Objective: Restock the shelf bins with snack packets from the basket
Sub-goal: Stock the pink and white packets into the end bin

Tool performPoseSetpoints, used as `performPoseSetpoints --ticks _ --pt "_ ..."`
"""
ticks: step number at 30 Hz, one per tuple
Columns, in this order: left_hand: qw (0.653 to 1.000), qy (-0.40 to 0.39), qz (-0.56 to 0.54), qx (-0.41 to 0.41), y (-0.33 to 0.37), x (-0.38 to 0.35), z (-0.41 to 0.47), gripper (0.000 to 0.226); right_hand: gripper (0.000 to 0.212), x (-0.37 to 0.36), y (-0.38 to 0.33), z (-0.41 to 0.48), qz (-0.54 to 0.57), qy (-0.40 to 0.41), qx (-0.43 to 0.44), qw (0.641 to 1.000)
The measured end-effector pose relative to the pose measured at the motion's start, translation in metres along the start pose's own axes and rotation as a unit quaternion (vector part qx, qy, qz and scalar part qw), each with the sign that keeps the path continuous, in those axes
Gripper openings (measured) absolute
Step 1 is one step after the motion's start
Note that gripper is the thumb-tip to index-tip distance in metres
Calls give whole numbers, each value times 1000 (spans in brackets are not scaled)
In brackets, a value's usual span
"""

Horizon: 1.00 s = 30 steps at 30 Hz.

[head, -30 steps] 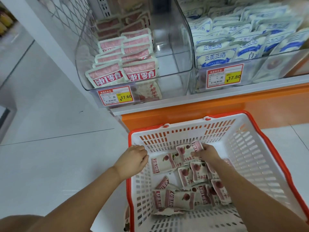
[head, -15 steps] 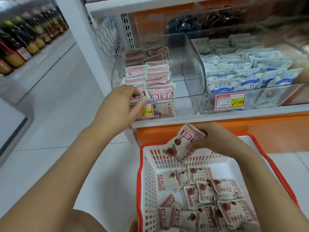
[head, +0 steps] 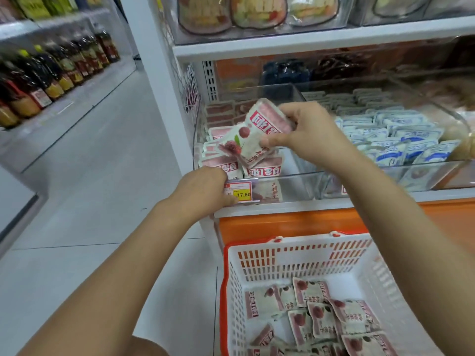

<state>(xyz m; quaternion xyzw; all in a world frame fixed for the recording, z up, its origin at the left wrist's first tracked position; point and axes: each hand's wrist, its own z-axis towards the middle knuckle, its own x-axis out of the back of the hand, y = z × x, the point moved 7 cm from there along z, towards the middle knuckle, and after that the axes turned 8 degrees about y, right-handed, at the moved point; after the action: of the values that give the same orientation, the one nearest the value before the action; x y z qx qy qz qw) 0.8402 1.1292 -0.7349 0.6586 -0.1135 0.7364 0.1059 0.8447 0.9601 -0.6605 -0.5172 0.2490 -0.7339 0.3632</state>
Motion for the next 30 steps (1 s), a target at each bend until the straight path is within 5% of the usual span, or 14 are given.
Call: performPoseSetpoints --ticks 12,19,30 --pt "996 72 32 35 4 12 -32 35 15 -39 -41 22 -117 -160 37 979" --pt "995 34 5 90 -1 5 -52 37 42 -81 -42 25 -272 -212 120 931" --pt "994 23 -11 107 -6 -2 -46 39 44 -109 -12 23 -190 -313 50 929"
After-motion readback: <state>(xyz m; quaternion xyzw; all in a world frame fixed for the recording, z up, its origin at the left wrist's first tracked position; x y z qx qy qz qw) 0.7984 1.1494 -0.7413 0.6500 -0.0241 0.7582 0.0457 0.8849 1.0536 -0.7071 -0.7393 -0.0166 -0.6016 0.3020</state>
